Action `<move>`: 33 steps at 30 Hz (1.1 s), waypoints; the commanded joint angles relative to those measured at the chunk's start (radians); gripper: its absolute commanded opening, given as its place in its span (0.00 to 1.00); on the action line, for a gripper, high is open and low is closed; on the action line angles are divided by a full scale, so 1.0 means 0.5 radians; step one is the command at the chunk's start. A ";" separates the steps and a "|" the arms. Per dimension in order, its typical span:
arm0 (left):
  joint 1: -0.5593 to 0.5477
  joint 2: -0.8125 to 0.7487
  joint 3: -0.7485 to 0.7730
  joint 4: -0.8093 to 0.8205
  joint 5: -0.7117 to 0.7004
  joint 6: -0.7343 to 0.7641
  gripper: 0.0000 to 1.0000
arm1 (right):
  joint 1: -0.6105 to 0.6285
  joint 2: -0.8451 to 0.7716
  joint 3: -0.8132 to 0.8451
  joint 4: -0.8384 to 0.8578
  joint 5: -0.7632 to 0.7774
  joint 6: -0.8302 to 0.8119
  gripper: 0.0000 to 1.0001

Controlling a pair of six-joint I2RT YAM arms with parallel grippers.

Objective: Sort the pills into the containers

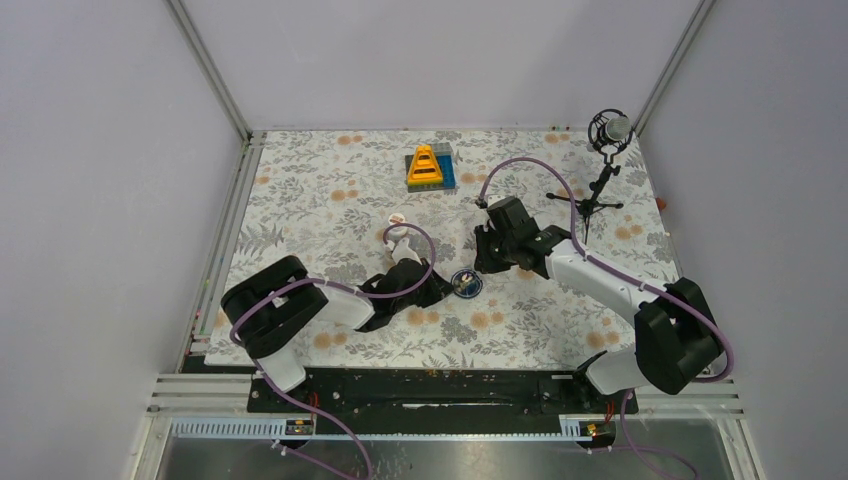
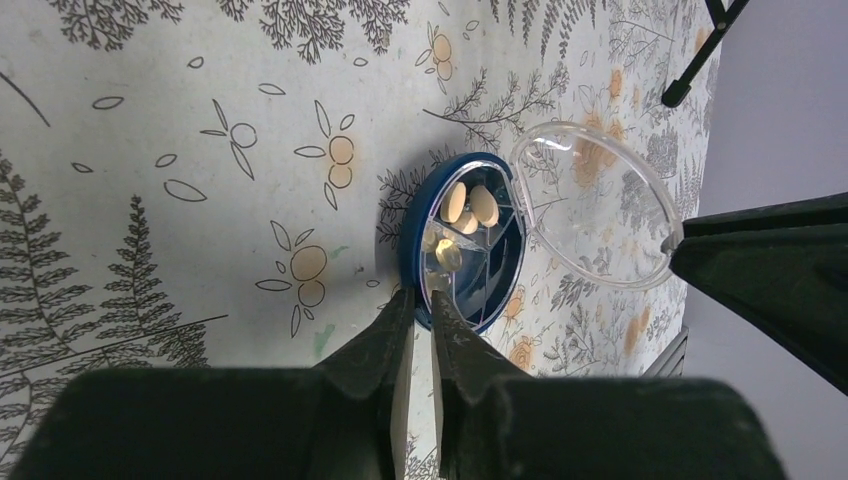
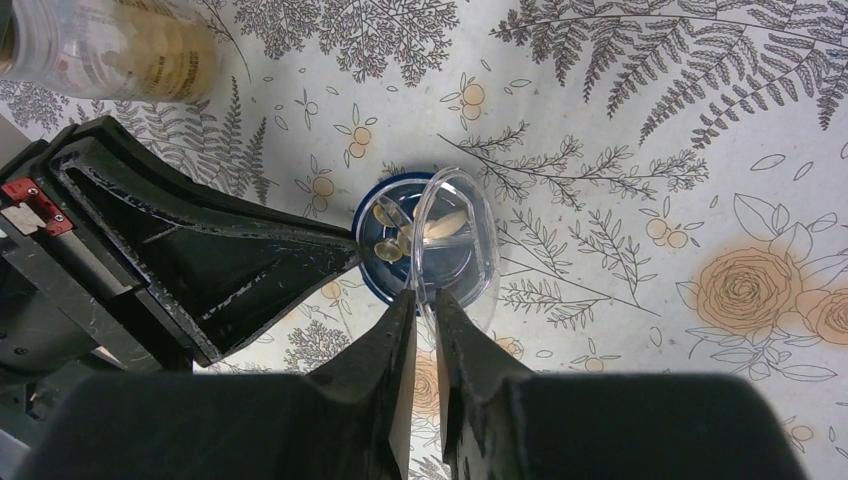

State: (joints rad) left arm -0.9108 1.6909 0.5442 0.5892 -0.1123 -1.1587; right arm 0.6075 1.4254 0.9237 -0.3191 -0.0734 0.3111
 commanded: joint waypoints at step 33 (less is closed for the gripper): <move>-0.013 -0.116 0.002 0.034 -0.089 0.019 0.10 | 0.014 0.140 -0.057 0.126 -0.359 0.060 0.40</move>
State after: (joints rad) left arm -0.9119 1.6875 0.5499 0.5938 -0.1165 -1.1591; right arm 0.6086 1.4769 0.8783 -0.2565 -0.2306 0.3237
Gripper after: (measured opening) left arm 0.109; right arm 0.394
